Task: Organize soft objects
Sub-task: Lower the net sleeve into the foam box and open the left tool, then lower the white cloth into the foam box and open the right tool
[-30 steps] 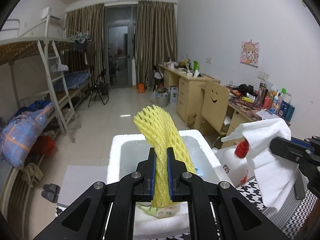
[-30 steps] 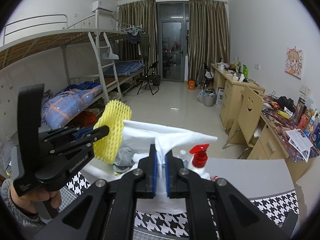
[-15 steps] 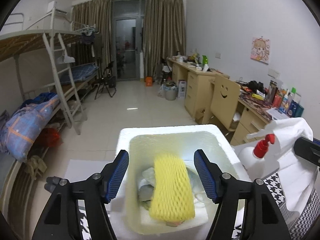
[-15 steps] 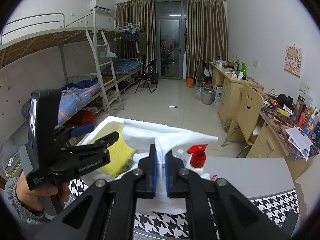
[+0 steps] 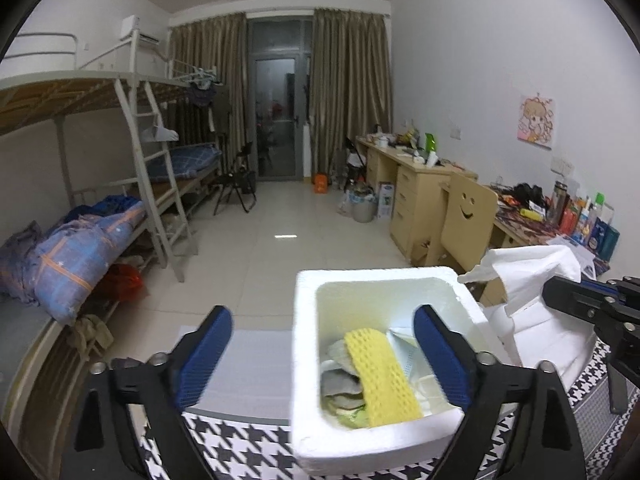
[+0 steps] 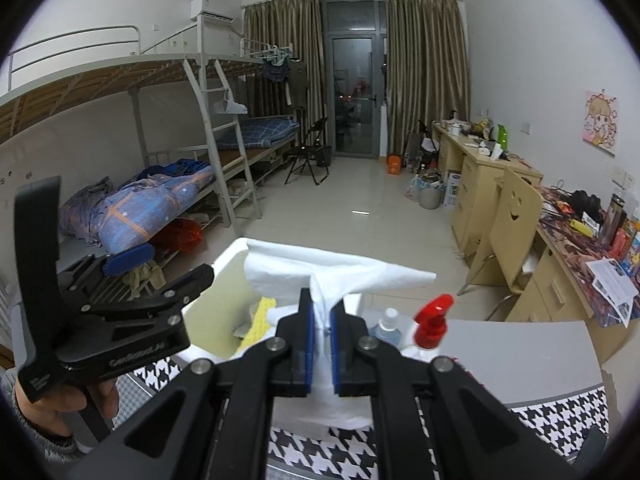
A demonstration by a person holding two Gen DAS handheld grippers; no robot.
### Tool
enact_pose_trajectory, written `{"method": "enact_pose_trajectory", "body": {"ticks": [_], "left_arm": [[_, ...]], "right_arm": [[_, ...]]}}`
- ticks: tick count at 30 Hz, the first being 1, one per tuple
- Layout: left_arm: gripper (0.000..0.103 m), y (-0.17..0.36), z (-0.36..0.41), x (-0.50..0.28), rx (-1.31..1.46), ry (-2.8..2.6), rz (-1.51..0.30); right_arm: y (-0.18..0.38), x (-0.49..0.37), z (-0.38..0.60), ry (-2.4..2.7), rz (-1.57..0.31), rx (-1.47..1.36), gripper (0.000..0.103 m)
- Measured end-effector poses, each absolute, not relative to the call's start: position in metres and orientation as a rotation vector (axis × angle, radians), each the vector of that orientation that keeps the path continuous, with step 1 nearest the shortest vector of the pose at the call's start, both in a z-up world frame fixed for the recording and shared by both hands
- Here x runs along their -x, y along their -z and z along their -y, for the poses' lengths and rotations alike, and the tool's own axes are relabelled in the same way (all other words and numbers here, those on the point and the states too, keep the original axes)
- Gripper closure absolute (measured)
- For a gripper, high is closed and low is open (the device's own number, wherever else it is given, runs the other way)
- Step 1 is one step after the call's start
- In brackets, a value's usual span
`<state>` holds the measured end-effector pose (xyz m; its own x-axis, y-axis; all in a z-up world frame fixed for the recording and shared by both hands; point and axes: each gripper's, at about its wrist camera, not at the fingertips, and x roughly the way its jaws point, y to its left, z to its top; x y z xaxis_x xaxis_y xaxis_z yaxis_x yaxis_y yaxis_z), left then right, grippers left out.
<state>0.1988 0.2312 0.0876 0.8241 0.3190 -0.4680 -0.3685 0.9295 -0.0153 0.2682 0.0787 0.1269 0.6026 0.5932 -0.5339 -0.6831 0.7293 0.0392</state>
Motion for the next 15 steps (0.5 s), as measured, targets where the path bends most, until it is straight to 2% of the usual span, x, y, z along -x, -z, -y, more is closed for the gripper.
{"method": "enact_pose_trajectory", "body": {"ticks": [3, 5, 15], "left_arm": [[0.006, -0.090, -0.238, -0.189, 0.112, -0.384, -0.466], [0.001, -0.091, -0.241, -0.184, 0.116, -0.395, -0.459], [0.001, -0.091, -0.253, -0.165, 0.116, -0.437, -0.446]], "right_arm": [[-0.127, -0.268, -0.084, -0.754, -0.550, 0.183, 0.093], [-0.126, -0.267, -0.088, -0.762, -0.550, 0.185, 0.094], [-0.121, -0.271, -0.112, -0.782, -0.575, 0.202, 0.093]]}}
